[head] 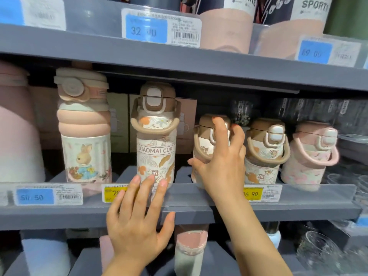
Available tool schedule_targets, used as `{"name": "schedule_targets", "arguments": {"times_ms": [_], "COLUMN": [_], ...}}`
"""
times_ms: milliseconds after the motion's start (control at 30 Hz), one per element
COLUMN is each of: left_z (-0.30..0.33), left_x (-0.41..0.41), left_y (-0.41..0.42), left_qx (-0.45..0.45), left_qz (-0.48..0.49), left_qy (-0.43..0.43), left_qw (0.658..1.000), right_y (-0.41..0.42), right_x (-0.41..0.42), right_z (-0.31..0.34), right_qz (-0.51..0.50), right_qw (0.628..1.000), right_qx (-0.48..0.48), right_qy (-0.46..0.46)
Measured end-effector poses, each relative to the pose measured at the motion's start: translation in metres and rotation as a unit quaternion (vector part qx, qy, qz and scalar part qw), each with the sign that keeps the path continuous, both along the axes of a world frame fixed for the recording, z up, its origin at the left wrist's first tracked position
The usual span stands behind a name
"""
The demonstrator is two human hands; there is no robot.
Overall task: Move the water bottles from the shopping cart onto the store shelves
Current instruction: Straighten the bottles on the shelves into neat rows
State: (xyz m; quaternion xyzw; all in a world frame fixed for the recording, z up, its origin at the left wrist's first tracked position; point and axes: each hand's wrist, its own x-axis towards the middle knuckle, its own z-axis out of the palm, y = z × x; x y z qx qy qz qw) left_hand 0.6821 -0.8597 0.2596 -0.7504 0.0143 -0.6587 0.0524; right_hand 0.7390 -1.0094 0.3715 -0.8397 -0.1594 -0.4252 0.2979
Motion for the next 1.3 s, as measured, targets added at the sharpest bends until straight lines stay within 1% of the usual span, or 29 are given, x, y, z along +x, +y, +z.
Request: {"name": "schedule_targets", "arguments": {"times_ms": [200,367,433,467,600,667,800,900,967,1033,1100,1167,1200,1300], "left_z": [-0.001,-0.003,-0.003,-0.003,-0.004,-0.013,-0.051,-0.083,-0.100,-0.112,-0.118,-0.118,-0.117,-0.115], "left_x": [-0.003,-0.002,-0.004,-0.007,-0.021,-0.037,-0.091,-0.148,-0.189,-0.225,-0.253,-0.269,-0.275,-0.292], "left_y": [0.000,0.001,0.001,0.002,0.008,0.012,0.024,0.042,0.058,0.076,0.094,0.112,0.121,0.158], "left_qx": [-0.008,-0.015,-0.018,-0.015,0.009,0.014,-0.005,-0.063,-0.107,-0.160,-0.241,-0.314,-0.336,-0.354], "left_qz": [-0.027,-0.041,-0.045,-0.046,-0.061,-0.055,-0.055,-0.032,0.005,0.048,0.083,0.100,0.104,0.104], "left_qy": [0.016,0.018,0.029,0.039,0.086,0.120,0.232,0.323,0.371,0.396,0.383,0.358,0.345,0.325], "left_qw": [0.999,0.999,0.998,0.998,0.994,0.991,0.971,0.944,0.922,0.903,0.888,0.874,0.870,0.871], "right_y": [-0.001,-0.010,-0.015,-0.017,-0.020,-0.019,-0.009,0.011,0.030,0.050,0.071,0.094,0.107,0.147], "right_x": [-0.006,-0.037,-0.049,-0.055,-0.070,-0.077,-0.103,-0.130,-0.147,-0.163,-0.175,-0.185,-0.189,-0.200], "right_z": [0.000,-0.030,-0.044,-0.051,-0.073,-0.089,-0.129,-0.162,-0.178,-0.189,-0.197,-0.201,-0.202,-0.205], "right_qz": [-0.007,0.041,0.050,0.047,0.045,0.055,0.114,0.189,0.258,0.327,0.377,0.403,0.411,0.430], "right_qw": [1.000,0.995,0.995,0.996,0.997,0.995,0.993,0.981,0.964,0.940,0.919,0.903,0.894,0.863], "right_qx": [0.005,0.047,0.050,0.037,-0.042,-0.065,-0.039,-0.016,-0.017,-0.039,-0.065,-0.090,-0.103,-0.143], "right_qy": [0.008,-0.072,-0.072,-0.070,-0.055,-0.042,-0.013,0.028,0.060,0.086,0.094,0.120,0.143,0.226]}}
